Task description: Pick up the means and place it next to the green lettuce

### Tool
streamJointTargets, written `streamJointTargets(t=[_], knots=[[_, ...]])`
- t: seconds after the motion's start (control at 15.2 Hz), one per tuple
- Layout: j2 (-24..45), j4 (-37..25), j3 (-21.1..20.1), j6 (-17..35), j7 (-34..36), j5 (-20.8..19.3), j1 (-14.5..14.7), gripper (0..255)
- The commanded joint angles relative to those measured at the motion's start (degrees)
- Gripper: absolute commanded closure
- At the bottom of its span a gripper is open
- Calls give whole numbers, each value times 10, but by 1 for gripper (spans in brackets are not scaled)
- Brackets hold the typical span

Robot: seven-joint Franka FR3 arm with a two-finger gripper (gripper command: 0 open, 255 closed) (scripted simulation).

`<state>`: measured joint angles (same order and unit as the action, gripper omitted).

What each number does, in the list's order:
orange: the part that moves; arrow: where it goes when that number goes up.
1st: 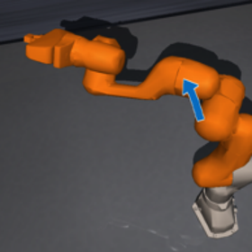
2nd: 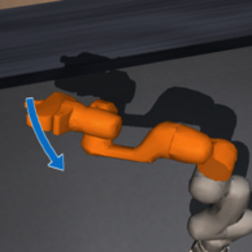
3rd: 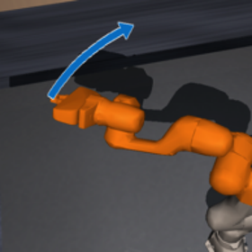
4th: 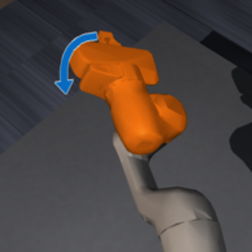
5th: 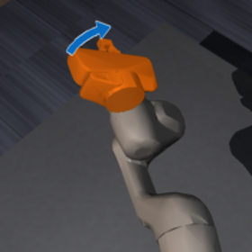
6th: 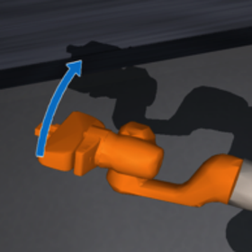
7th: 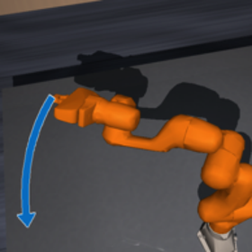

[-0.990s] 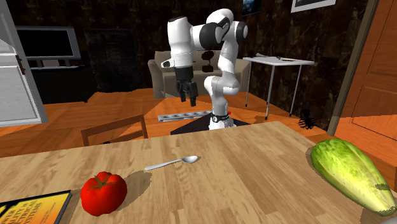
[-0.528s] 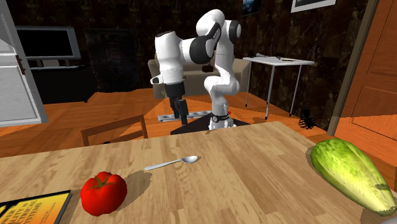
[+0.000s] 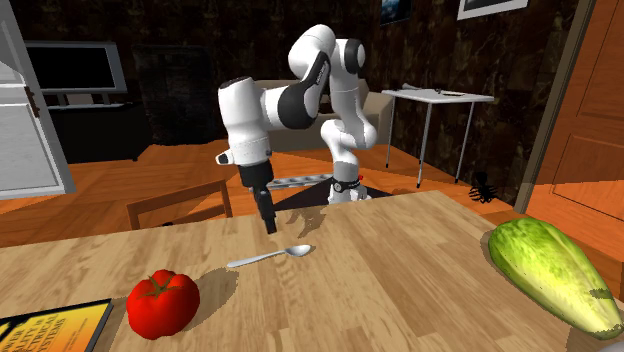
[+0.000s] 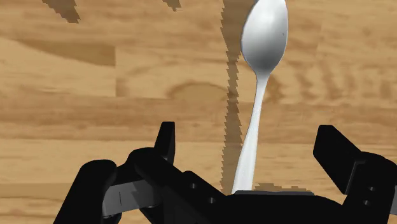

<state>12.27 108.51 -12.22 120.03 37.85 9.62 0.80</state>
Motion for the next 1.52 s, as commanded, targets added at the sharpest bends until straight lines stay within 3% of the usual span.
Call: streamJointTargets(t=[0.0,0.13,0.59,1.12,1.19,1.45], knots=[[43,-37,2,9,16,-1,3,0],[68,-60,3,12,25,-2,6,0],[94,-38,2,61,25,-3,13,0],[94,-38,2,61,25,-3,13,0],[94,-38,2,61,25,-3,13,255],[96,-39,2,61,26,-4,13,255]])
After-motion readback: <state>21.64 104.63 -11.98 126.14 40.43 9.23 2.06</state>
